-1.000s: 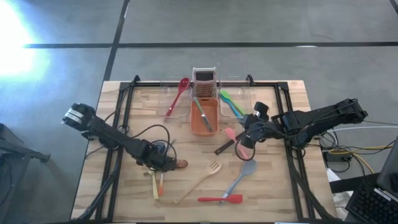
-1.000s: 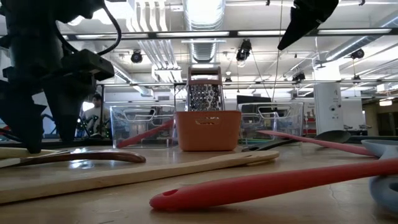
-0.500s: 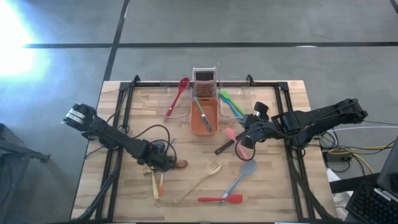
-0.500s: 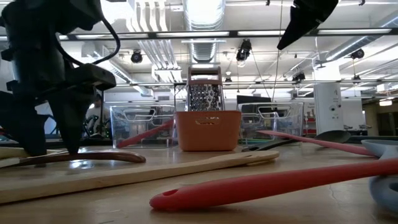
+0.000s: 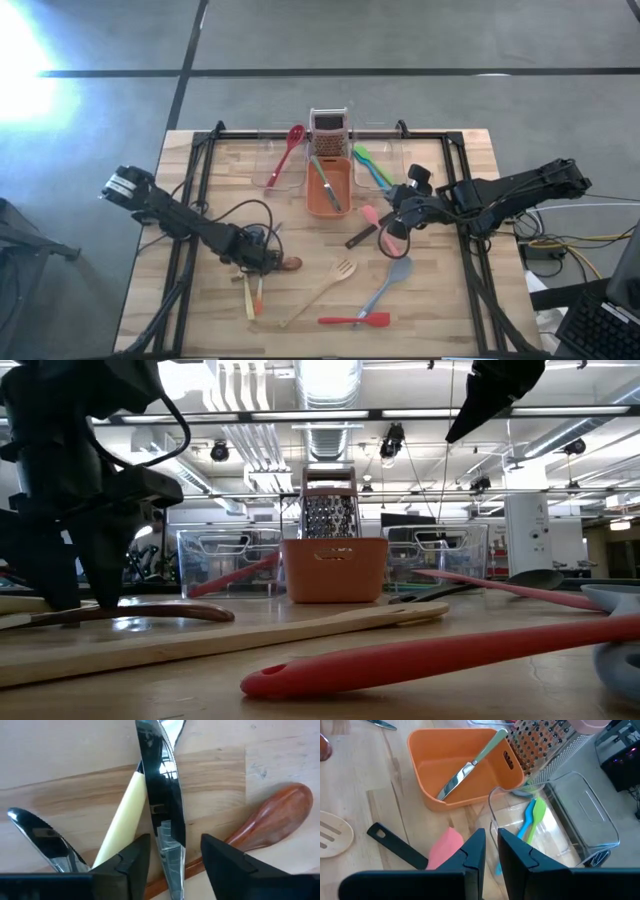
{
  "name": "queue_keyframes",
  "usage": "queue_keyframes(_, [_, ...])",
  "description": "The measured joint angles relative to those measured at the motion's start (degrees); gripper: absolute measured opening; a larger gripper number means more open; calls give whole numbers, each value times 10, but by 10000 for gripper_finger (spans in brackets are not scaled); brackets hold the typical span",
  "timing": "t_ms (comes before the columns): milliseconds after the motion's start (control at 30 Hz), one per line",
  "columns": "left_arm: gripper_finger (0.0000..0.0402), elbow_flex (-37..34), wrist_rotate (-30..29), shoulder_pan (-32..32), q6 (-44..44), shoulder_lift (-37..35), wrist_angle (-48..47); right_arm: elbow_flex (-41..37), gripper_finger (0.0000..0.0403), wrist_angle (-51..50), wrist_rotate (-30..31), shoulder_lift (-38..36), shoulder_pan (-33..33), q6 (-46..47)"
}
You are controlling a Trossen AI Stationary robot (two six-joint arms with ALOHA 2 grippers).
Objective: Pick & Place Kitchen Items
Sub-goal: Put the orange table knife into the orange bin
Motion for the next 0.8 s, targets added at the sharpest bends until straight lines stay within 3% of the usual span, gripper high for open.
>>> queue_keyframes(333, [123,-19,-43,3,19,1,0,-4,45,4,0,0,0,0])
queue_keyframes(800, [117,-36,-31,4,41,38,31,-4,43,10,0,0,0,-7])
